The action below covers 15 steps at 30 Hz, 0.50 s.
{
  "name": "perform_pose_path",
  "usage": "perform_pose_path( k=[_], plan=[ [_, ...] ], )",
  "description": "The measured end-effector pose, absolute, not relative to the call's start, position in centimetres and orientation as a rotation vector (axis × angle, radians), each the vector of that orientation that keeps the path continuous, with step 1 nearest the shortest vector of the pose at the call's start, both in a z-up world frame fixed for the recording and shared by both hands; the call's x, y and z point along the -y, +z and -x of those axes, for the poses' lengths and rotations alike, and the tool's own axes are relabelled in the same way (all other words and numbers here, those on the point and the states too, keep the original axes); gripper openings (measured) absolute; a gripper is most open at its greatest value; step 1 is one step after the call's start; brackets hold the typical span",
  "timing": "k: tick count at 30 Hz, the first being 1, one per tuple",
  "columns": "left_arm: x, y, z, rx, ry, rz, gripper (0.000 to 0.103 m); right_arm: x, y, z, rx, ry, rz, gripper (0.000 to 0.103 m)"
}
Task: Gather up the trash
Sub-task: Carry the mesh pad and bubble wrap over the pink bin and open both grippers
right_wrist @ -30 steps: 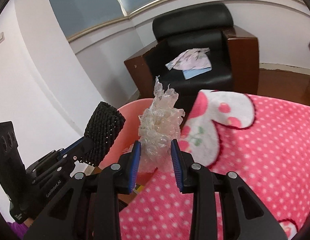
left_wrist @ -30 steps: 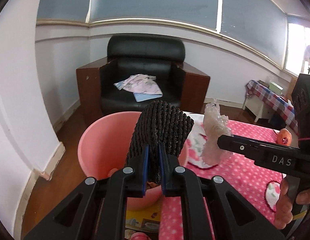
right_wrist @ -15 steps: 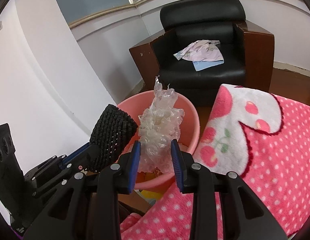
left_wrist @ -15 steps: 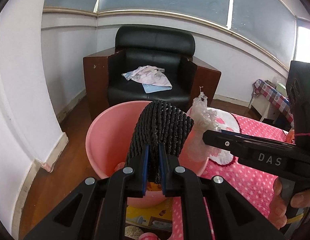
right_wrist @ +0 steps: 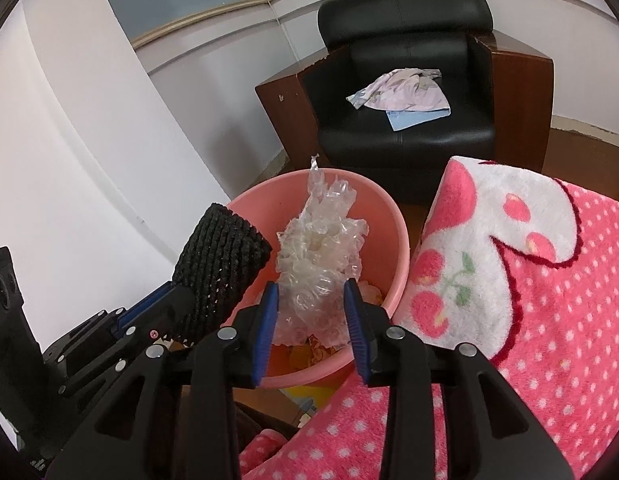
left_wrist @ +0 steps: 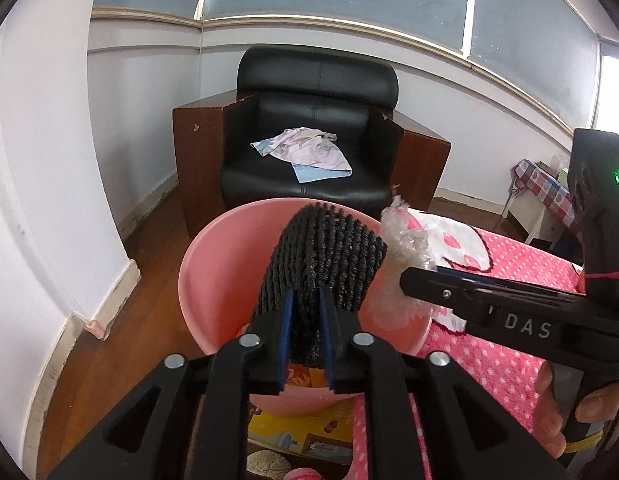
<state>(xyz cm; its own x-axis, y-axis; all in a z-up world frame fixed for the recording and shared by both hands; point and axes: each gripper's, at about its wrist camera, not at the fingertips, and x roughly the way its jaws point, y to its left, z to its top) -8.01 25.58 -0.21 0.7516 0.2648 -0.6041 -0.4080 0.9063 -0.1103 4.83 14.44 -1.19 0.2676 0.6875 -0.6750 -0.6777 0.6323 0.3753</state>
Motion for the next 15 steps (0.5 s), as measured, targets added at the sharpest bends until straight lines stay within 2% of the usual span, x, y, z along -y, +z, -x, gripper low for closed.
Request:
perform_pose_path(
  k=[3,13,15],
  plan=[
    [-25.4,-0.1,8.0,-0.614,0.378,0.242,0.027,-14.6,-1.1,-5.0,-0.915,0.92,-0.021,0.04],
    [-24.6,1.2,8.8,-0.586,0.373,0.222,0.028,-13.2,0.0,-4.8,-0.876,0.918,-0.029,0.04],
    [-24.1,1.5,8.9,-0.581,0.37,0.217,0.032,-12.6,0.2,-4.6,-0.866,0.913,-0.028,0.04]
  ],
)
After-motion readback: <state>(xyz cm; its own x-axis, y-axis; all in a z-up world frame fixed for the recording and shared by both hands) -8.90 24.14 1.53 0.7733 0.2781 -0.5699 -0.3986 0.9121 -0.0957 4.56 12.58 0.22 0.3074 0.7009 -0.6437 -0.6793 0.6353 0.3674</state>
